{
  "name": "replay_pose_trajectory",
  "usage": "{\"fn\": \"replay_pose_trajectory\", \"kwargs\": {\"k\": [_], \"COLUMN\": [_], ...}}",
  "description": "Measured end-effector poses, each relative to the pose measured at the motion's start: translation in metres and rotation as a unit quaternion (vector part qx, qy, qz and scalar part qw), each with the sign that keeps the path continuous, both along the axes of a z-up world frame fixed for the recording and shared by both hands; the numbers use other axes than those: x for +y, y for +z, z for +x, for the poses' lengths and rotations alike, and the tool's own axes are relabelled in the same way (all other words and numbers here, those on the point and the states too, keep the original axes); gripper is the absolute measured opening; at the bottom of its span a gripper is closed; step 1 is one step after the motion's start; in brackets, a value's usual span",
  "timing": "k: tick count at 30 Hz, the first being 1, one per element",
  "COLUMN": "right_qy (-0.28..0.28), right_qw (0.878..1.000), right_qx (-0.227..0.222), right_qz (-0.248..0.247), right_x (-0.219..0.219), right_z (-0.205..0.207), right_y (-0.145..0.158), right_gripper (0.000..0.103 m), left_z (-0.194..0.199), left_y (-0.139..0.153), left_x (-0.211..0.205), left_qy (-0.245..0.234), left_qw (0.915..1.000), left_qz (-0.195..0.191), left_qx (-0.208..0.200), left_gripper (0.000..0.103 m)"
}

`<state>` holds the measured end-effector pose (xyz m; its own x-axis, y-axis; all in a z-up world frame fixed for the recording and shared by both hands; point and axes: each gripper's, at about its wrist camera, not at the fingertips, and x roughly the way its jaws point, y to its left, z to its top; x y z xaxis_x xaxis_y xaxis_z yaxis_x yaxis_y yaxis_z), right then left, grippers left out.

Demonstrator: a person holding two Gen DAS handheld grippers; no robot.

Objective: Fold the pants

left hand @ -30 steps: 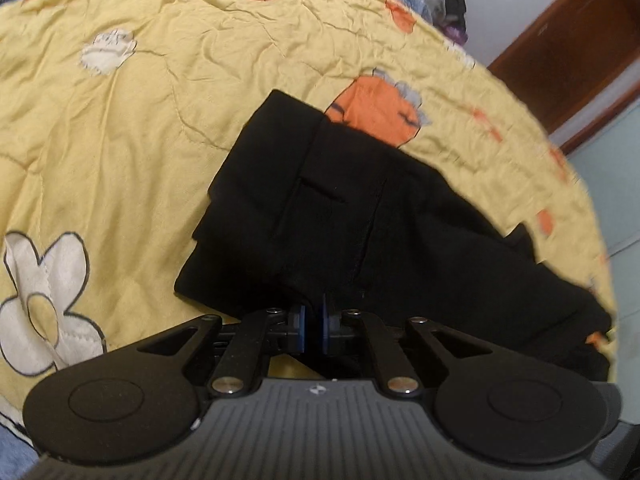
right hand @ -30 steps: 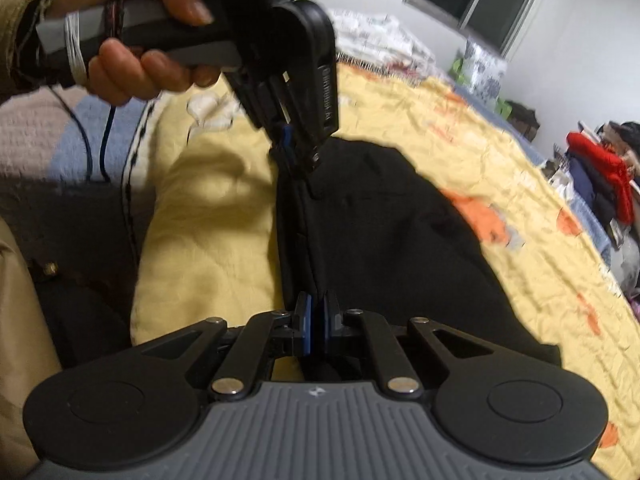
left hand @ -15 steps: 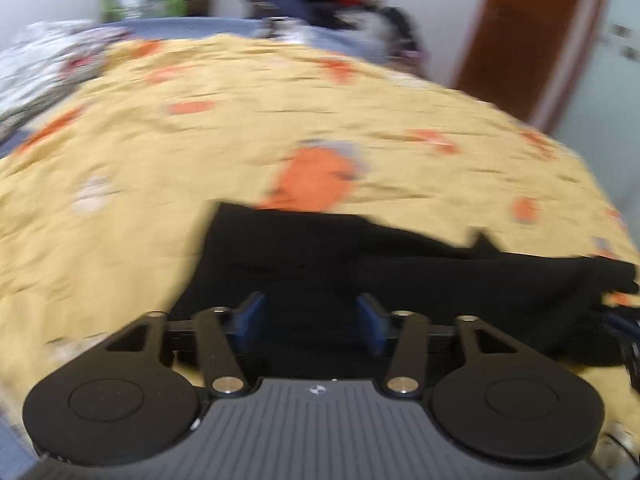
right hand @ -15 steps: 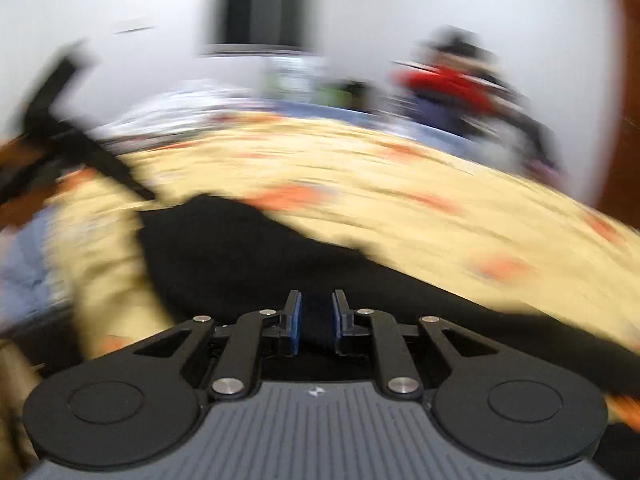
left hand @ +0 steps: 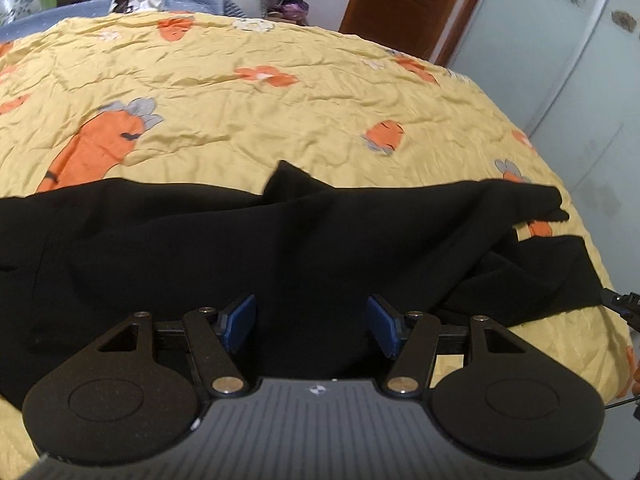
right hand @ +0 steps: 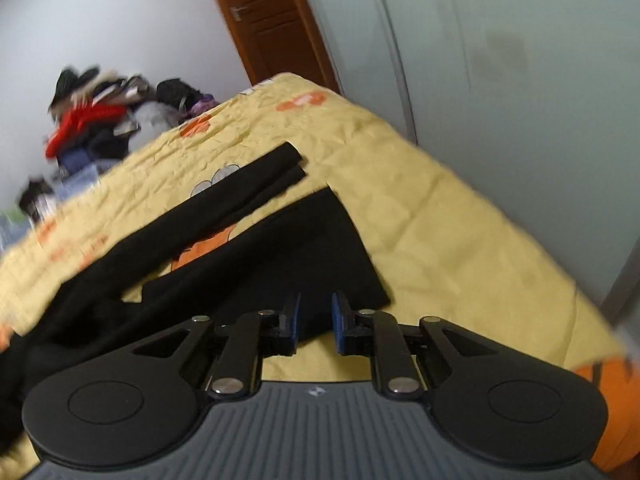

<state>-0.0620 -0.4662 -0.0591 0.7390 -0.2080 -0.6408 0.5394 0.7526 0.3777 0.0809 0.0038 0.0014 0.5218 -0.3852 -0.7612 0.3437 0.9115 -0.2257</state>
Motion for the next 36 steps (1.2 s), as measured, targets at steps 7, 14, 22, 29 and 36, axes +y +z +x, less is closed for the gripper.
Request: {"fn": "replay_pose_trajectory", "kwargs": {"k": [7,14,22,29,36], "right_qy": [-0.053,-0.092,-0.115,-0.124,-0.115], "right_qw": [0.993,0.975,0.979,0.985,0.993], "right_qx": [-0.039,-0.105,-0.109,-0.118,-0.016], "right_qz": [0.100,0.175,0.129,-0.005,-0.025], "right_x": [-0.020,-0.023,-0.022,-0.026,-0.036], "right_z": [-0.013,-0.020,-0.002,-0.013,-0.018], "right_y": [-0.024,-0.038,-0.033,0.013,-0.002], "right_gripper": [0.025,0.045,0.013,0.007,0.008], "left_z": [-0.001,-0.002,-0.006,-0.005,-0.006], "left_y": [0.000,0.000,-0.003,-0.002,-0.006], "left_x": [-0.019,-0.027,-0.030,-0.029,-0.032], "left_qy": [-0.022,-0.025,-0.030,-0.031,-0.045], "left_qw": [0.9998,0.9997,0.9996,0.9995,0.9988], "left_qz": [-0.001,-0.007,-0.001,-0.008,-0.010], "left_qx": [0.001,-0.002,-0.001,0.004,0.013], "left_gripper": [0.065,0.071,0.072,0.073,0.073]}}
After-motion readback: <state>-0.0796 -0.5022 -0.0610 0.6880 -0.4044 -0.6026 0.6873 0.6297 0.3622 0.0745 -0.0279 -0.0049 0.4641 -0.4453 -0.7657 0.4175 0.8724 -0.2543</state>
